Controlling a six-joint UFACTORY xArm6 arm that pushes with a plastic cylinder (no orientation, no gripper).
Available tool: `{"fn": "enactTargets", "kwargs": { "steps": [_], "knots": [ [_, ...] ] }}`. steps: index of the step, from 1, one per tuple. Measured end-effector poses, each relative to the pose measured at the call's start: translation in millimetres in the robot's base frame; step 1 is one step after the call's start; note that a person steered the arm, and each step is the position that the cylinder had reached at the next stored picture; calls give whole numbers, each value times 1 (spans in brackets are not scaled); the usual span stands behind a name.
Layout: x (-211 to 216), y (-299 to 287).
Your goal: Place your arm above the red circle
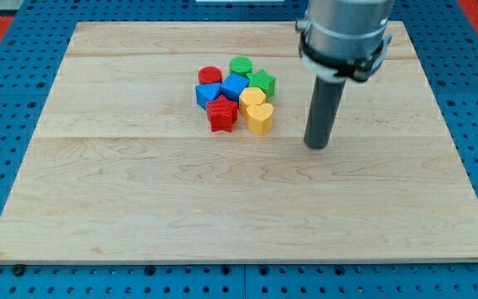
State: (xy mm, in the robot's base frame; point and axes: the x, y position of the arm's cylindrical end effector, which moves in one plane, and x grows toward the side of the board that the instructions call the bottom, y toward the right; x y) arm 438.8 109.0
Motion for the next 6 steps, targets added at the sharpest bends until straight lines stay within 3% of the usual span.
{"fn": "enactTargets", "kwargs": {
  "steps": [1, 4, 5, 6],
  "knots": [
    [-58, 10],
    [-162, -104],
    [-164, -161],
    [-150, -151]
  ]
}}
